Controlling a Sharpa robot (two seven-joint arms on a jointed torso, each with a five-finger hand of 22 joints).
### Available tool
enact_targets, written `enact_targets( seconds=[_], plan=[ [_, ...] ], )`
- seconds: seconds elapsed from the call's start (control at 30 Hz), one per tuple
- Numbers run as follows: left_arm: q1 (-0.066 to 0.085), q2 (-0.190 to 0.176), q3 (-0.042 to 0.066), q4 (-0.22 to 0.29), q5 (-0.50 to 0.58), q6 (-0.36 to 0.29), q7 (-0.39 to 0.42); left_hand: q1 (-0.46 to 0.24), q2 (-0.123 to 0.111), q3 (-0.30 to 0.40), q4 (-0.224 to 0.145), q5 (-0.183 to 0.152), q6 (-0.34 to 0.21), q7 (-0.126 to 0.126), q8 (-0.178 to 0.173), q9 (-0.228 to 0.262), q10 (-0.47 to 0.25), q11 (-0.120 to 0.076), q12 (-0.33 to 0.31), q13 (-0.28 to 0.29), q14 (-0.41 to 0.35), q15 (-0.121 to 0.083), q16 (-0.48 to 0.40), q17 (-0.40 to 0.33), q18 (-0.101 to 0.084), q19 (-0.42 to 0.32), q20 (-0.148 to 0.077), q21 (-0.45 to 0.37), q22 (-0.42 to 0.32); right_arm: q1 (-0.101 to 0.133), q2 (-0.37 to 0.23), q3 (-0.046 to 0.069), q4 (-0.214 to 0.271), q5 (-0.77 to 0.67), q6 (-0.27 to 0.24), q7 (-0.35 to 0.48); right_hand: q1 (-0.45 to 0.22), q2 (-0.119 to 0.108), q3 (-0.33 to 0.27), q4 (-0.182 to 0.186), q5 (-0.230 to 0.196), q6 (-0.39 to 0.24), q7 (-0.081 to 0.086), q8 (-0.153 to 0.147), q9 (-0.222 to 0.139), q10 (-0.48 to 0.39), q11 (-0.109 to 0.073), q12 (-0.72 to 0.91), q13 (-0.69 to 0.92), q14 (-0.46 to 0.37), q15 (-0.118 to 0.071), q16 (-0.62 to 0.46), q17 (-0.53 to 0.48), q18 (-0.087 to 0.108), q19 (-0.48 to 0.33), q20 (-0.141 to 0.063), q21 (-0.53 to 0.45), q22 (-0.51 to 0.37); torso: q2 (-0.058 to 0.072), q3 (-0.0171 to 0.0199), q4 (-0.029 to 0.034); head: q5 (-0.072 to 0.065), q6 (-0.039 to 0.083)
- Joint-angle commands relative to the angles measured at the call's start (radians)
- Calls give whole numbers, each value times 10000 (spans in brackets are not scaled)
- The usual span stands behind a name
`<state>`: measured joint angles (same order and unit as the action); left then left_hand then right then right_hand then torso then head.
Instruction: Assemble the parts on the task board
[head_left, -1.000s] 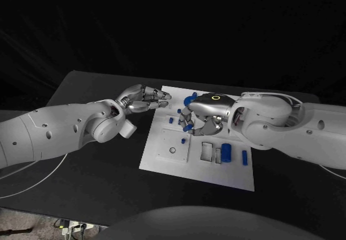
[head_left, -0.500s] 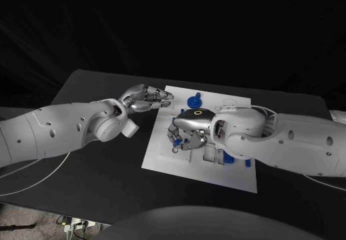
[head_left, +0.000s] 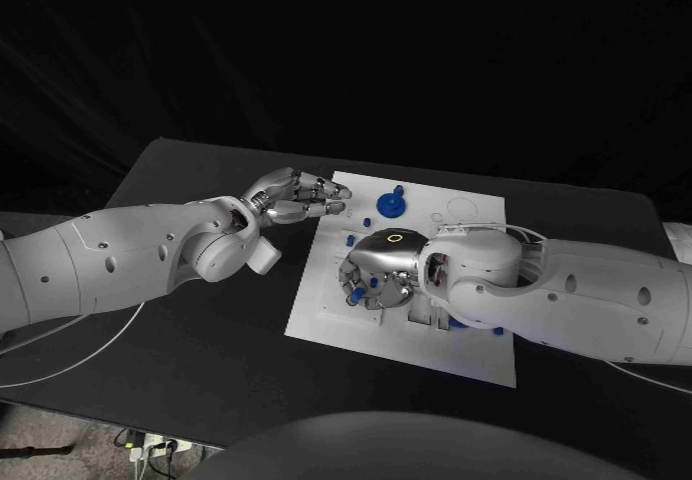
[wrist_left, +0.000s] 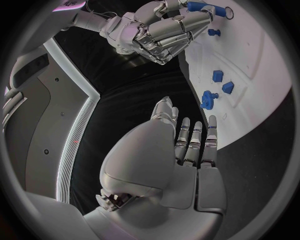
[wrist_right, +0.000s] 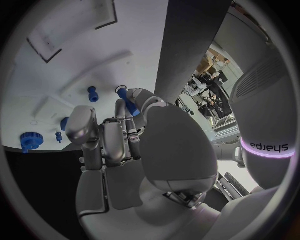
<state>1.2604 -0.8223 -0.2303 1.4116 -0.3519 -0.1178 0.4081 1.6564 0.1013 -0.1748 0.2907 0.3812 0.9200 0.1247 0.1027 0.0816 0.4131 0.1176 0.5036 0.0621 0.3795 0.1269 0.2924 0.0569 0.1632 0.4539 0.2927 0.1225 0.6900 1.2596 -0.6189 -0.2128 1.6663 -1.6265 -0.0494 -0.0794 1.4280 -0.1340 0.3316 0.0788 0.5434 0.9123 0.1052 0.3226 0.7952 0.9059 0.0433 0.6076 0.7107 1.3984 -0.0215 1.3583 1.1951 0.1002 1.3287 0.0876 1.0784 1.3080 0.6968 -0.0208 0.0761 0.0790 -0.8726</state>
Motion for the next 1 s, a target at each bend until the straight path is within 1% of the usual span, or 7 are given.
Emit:
enact_targets(
  seconds=[0.03,0.17,0.33,0.57,0.7,0.87,1.0],
  plan=[
    [3,14,8,32,49,62,93,-10,97,-33,-5,52,-31,61,-26,-14,5,39,-25,15,-40,18,-19,-5,-165,57,-22,41,-11,-33,-6,5,20,-367,135,-82,-98,-36,78,4,-29,4,61,-53,8,-47,39,-76,-15,-53,35,-53,-22,3,-82,5,-54,1296,3,-5,-5,-9,0],
    [3,13,8,33,49,71,85,-10,97,-33,-5,52,-31,61,-26,-14,5,39,-25,15,-40,18,-19,-5,-165,57,-22,41,-11,-59,-4,5,45,-397,93,-81,-97,-35,86,-2,-24,3,62,-60,6,-50,39,-82,-16,-51,36,-49,-14,4,-87,6,-61,1294,1,-4,7,-28,0],
    [3,17,8,39,49,83,80,2,99,-33,-13,61,-31,63,-26,-14,9,43,-24,15,-37,19,-17,-4,-166,59,-22,42,-16,-100,22,5,36,-430,16,-73,-101,-41,98,-12,-19,-10,64,-82,2,-60,43,-95,-18,-53,38,-50,-14,6,-91,10,-64,1293,-9,-2,20,-14,0],
    [3,0,8,49,49,117,43,8,99,-33,-17,65,-31,63,-26,-14,11,44,-23,15,-37,19,-17,-4,-167,60,-22,42,-18,-176,60,4,-27,-439,-115,-44,-131,-46,118,-19,-26,-41,74,-133,-8,-90,59,-121,-17,-70,47,-66,-36,12,-112,18,-94,1285,-5,-5,20,24,0],
    [3,-5,8,47,49,123,37,13,99,-34,-19,69,-32,65,-25,-14,12,45,-23,15,-36,20,-17,-4,-167,61,-22,42,-20,-207,66,4,-41,-453,-218,-46,-136,-44,124,-20,-28,-48,76,-144,-11,-92,61,-124,-15,-67,50,-62,-29,14,-117,21,-102,1282,-5,-5,7,55,0],
    [3,8,8,35,49,139,40,18,100,-35,-21,73,-32,66,-25,-14,14,46,-22,15,-36,21,-17,-4,-168,63,-23,43,-23,-221,55,4,-37,-466,-283,-50,-136,-39,135,-27,-27,-57,79,-160,-15,-97,62,-127,-13,-73,52,-68,-38,16,-124,23,-114,1279,4,-5,12,35,0],
    [3,16,8,26,49,163,28,18,101,-36,-21,74,-31,67,-25,-14,15,47,-22,15,-36,21,-17,-4,-168,64,-23,43,-24,-226,47,4,-40,-507,-269,-85,-130,-32,162,-47,-18,-73,85,-194,-24,-114,67,-138,-8,-96,56,-92,-77,27,-155,28,-164,1266,-4,-7,2,49,0]
  ],
)
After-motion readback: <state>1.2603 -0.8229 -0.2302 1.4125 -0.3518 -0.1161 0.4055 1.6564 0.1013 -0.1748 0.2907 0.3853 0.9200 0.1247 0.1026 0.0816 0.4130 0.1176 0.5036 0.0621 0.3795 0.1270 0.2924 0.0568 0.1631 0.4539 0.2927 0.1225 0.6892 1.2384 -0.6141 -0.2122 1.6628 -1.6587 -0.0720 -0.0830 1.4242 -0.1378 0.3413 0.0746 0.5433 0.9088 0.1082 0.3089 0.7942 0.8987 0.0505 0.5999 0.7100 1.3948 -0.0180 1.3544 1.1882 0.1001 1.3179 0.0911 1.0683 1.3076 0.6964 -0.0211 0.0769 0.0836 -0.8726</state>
